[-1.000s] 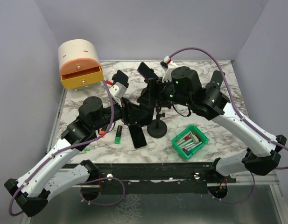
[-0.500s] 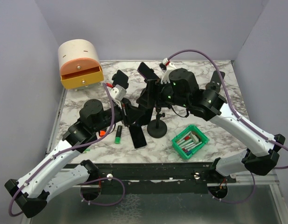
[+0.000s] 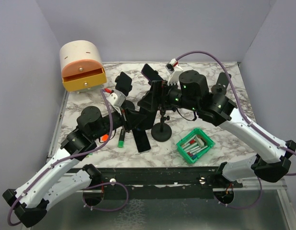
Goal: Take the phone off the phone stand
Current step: Remove the phone from the phone stand, then pick up the phone stand at the center of the board.
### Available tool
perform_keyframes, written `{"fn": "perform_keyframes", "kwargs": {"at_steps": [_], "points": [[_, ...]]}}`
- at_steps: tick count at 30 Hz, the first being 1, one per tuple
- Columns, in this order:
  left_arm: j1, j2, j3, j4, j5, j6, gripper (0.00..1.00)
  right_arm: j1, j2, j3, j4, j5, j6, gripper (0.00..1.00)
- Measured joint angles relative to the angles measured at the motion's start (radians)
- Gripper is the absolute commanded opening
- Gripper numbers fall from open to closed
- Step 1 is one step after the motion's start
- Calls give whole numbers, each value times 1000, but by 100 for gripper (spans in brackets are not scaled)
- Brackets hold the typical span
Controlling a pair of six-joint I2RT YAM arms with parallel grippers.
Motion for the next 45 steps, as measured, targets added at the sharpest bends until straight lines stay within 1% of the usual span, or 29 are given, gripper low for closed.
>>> {"fn": "perform_keyframes", "kwargs": {"at_steps": [10,18,22,25,27,30,33,39,42,45], "points": [[0,-41,-18,6,-19,6,0,0,-18,-7,31,-18,7,100],[0,-98,-69,6,-50,3,0,0,-103,-44,39,-13,-12,100],[0,-133,-77,6,-77,-6,0,0,-181,-122,79,5,-53,100],[0,-187,-89,5,-112,-10,0,0,-270,-244,125,55,-121,98],[0,-238,-107,5,-146,-13,0,0,-362,-300,149,96,-164,96],[0,-318,-152,4,-211,-30,0,0,-476,-403,185,193,-248,88],[0,-370,-208,6,-269,-66,0,0,-540,-478,205,281,-302,80],[0,-397,-372,-29,-344,-179,0,0,-515,-562,207,391,-312,71],[0,-409,-419,-58,-357,-216,0,0,-497,-600,201,414,-297,67],[0,-418,-436,-63,-365,-237,0,0,-478,-603,204,432,-279,63]]}}
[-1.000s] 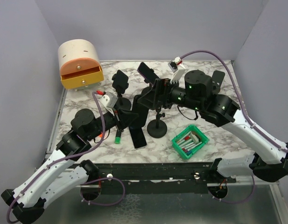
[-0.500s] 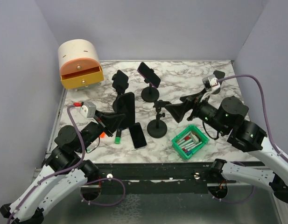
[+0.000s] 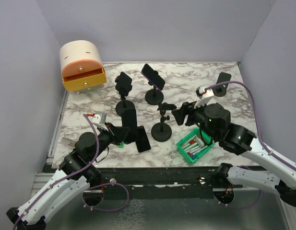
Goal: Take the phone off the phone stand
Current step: Pick up the phone stand at the center of the board.
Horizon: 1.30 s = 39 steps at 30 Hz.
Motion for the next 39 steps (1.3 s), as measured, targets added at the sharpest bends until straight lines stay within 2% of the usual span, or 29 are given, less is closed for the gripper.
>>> {"fn": "perform_keyframes", "kwargs": {"at_steps": [12,22,27,30,34,39], "points": [[0,-8,-1,8,-6,-22,0,-3,64,0,5,45,46,55],[0,-13,-6,8,-6,-22,0,-44,112,0,16,45,62,44],[0,-19,-8,8,-6,-21,0,-56,124,0,38,41,63,33],[0,-19,-8,8,-6,-21,0,-61,132,1,48,35,65,23],[0,-19,-8,8,-6,-21,0,-62,137,5,49,23,66,1],[0,-19,-8,8,-6,-21,0,-62,138,27,17,14,61,0]]}}
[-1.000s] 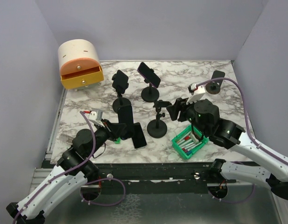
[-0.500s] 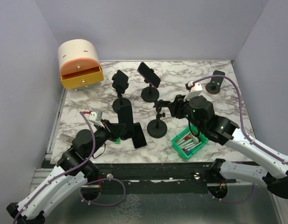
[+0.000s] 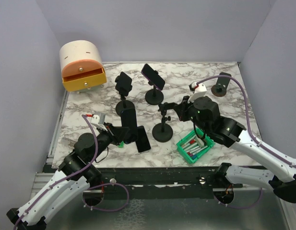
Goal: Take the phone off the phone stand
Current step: Pick up the phone stand at the center of the board.
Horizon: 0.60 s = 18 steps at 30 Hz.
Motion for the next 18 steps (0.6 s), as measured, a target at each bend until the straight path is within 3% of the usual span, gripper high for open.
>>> {"fn": "perform_keyframes", "kwargs": {"at_steps": [9,18], "points": [[0,5,-1,0,0,0,0,0,-22,77,-106,59,-62,0],[0,32,-11,22,0,-2,0,-2,-26,100,-56,167,-151,0]]}}
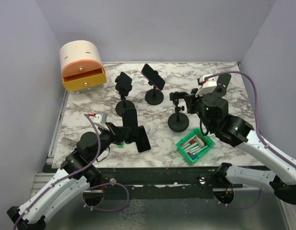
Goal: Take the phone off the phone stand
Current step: Pick up the phone stand at the center of the board, then place the phone stand at the center of the board.
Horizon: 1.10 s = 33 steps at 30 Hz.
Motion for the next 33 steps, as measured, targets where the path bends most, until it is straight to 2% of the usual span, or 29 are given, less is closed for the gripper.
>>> {"fn": "perform_keyframes", "kwargs": {"at_steps": [3,6,13,16,20,33], "points": [[0,5,-7,16,0,-4,0,-17,12,15,51,33,-34,0],[0,23,-11,35,2,-9,0,-100,35,30,101,36,-48,0],[0,84,-23,96,13,-22,0,-462,105,37,184,-78,5,0],[0,92,-43,120,21,-30,0,-565,153,33,233,-133,30,0],[0,88,-64,135,28,-42,0,-618,217,31,302,-196,53,0],[0,45,-77,159,35,-58,0,-679,422,35,533,-277,103,0]]}}
